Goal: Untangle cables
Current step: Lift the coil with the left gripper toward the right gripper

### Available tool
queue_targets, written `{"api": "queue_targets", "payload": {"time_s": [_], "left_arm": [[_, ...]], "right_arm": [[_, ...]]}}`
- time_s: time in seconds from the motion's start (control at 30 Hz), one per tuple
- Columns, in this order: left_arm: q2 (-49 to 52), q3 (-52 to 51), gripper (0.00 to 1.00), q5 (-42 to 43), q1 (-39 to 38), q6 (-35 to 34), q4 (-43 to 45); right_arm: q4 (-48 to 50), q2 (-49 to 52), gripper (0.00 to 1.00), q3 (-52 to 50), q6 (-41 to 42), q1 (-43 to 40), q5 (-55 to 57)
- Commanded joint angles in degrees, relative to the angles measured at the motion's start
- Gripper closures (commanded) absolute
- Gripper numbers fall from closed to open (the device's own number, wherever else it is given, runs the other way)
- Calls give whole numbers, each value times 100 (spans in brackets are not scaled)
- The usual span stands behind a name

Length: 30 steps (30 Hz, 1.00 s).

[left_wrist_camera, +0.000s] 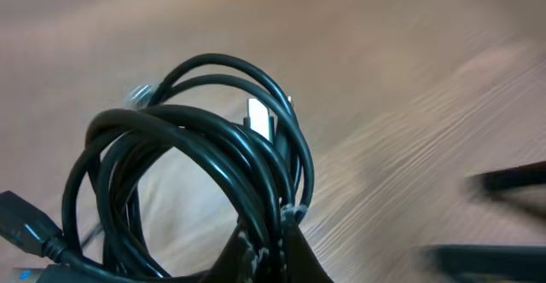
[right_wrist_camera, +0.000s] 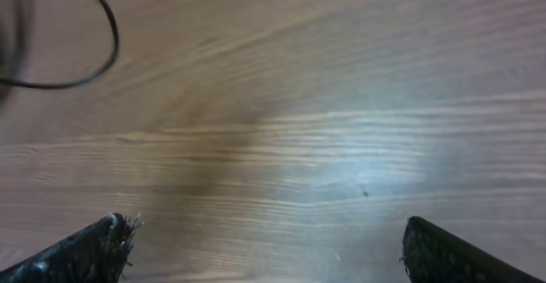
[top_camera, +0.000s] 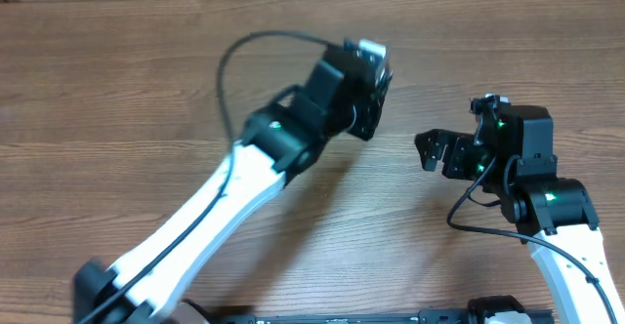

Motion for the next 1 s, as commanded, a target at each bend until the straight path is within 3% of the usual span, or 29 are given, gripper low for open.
{"api": "queue_targets", "payload": {"time_s": [0.0, 0.17, 0.5, 0.67, 0.8, 0.87, 0.97], "left_arm": [[-348, 214, 96, 632, 74, -339, -293], [-356, 212, 96, 1615, 339, -297, -726], [-219, 212, 96, 5110, 1381, 444, -645], [-94, 208, 96, 5539, 1578, 442, -664], [7, 208, 96, 6470, 1578, 713, -553], [13, 208, 96, 7055, 1580, 713, -363], [13, 208, 96, 7283, 1589, 498, -87]], "right_arm": [[348, -52, 0, 186, 11, -9, -590], [1102, -52, 2, 186, 37, -9, -2118], [1475, -42, 4, 186, 356, -9, -2710], [2107, -42, 4, 186, 787, -9, -3344], [2564, -39, 7, 186, 981, -9, -3226], [2551, -31, 9, 186, 1110, -9, -2618], [2494, -4, 11, 184, 1102, -9, -2444]]}}
